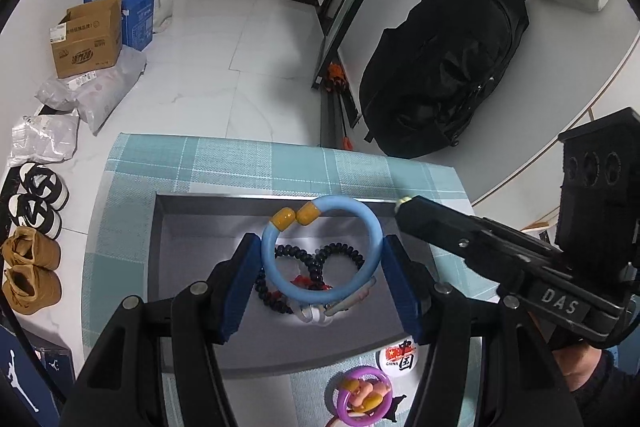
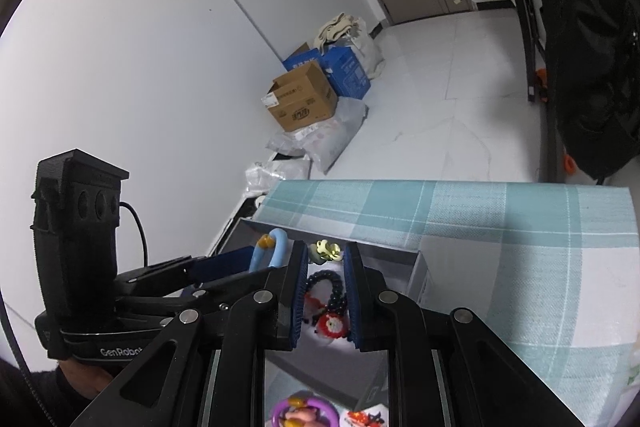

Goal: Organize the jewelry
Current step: 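Lower the blue ring into the white box and open the left tool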

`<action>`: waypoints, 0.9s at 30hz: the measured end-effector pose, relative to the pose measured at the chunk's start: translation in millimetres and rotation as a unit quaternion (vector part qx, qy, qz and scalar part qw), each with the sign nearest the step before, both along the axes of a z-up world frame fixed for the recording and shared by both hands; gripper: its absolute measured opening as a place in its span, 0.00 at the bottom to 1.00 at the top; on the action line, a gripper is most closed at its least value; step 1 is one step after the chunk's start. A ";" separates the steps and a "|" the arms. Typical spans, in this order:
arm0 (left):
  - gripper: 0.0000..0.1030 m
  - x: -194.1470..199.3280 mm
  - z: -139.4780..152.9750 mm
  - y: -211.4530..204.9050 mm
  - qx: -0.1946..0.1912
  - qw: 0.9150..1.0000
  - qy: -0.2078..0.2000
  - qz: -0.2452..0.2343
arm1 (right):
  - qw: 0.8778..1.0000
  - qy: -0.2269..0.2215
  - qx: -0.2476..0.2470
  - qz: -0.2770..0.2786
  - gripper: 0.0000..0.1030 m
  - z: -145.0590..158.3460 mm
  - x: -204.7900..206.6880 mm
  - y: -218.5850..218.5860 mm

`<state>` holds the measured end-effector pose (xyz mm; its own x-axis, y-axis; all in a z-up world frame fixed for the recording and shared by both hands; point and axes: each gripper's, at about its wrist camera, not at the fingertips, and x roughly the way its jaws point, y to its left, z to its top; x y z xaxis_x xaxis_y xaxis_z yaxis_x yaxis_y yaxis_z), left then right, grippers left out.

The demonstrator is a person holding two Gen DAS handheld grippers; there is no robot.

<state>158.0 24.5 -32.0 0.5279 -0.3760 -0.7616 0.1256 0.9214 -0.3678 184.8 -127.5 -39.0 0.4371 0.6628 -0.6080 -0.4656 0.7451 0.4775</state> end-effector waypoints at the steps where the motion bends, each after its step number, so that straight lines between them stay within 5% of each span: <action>1: 0.55 0.8 0.2 -0.1 0.000 1.000 -0.001 -0.002 | 1.000 0.001 -0.002 -0.001 0.17 -1.4 1.4 0.4; 15: 0.55 8.5 -12.2 3.3 -0.028 0.999 0.020 -0.001 | 1.000 0.005 -0.008 -0.001 0.19 -8.5 3.9 2.9; 22: 0.57 3.0 -7.4 3.8 -0.024 1.000 0.011 -0.010 | 1.000 -0.021 -0.005 -0.014 0.50 3.5 -8.6 -7.3; 24: 0.70 -0.8 -3.5 5.9 -0.029 1.000 0.001 -0.011 | 0.999 -0.032 0.014 -0.025 0.59 10.1 -14.4 -15.8; 27: 0.71 -6.7 -0.4 8.1 -0.034 0.999 -0.007 -0.007 | 0.998 -0.043 0.023 -0.030 0.65 19.3 -21.7 -21.0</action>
